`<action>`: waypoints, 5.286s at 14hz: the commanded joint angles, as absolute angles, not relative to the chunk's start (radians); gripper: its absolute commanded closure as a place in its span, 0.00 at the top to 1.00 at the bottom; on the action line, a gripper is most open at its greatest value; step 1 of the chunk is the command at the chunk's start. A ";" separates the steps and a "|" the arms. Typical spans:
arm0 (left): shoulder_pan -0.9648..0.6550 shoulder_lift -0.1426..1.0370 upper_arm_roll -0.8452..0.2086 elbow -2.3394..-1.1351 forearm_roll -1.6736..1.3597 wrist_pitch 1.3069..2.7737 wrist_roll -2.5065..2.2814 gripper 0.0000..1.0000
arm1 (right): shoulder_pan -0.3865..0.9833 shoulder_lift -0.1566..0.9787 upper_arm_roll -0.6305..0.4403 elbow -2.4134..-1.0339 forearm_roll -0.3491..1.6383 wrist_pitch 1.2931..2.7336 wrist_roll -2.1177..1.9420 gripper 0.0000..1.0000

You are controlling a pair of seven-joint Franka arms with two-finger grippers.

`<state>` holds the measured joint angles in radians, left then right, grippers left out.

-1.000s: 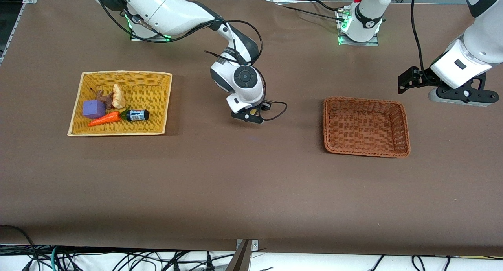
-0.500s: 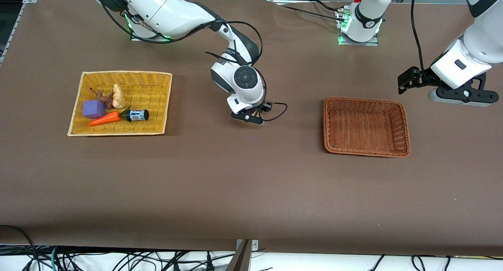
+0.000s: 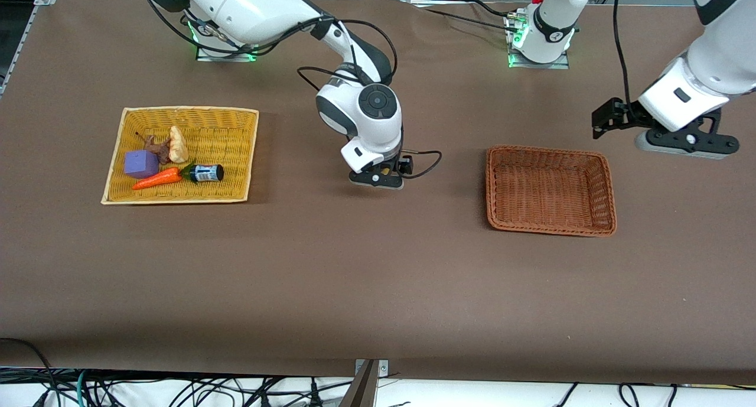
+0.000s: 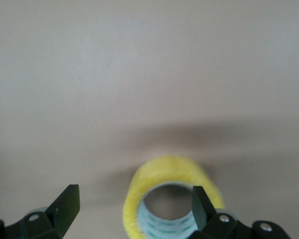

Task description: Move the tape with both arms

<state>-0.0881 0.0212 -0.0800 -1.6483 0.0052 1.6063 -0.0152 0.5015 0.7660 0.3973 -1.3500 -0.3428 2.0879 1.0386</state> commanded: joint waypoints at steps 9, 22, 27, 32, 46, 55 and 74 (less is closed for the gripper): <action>-0.152 0.253 -0.255 -1.624 -0.138 1.721 -0.153 1.00 | -0.015 0.419 0.326 -1.385 -0.095 1.734 0.175 1.00; -0.561 0.695 -0.264 -1.623 0.103 2.288 -0.813 1.00 | -0.083 -0.061 0.067 -1.690 -0.091 1.678 -0.029 1.00; -0.574 0.775 -0.267 -1.624 0.152 2.379 -0.813 0.17 | -0.083 -0.072 0.034 -1.693 -0.066 1.623 -0.081 1.00; -0.571 0.761 -0.265 -1.621 0.155 2.373 -0.811 0.00 | -0.054 -0.075 -0.029 -1.690 -0.029 1.592 -0.100 1.00; -0.140 0.495 -0.267 -1.600 0.146 1.775 -0.248 0.00 | -0.046 -0.020 -0.026 -1.632 -0.025 1.572 -0.098 1.00; 0.087 0.569 -0.265 -1.720 0.188 1.838 0.123 0.57 | -0.044 -0.011 -0.011 -1.620 -0.028 1.568 -0.097 1.00; 0.074 0.204 -0.287 -1.405 0.187 1.555 0.003 1.00 | -0.046 -0.008 -0.012 -1.618 -0.029 1.563 -0.103 1.00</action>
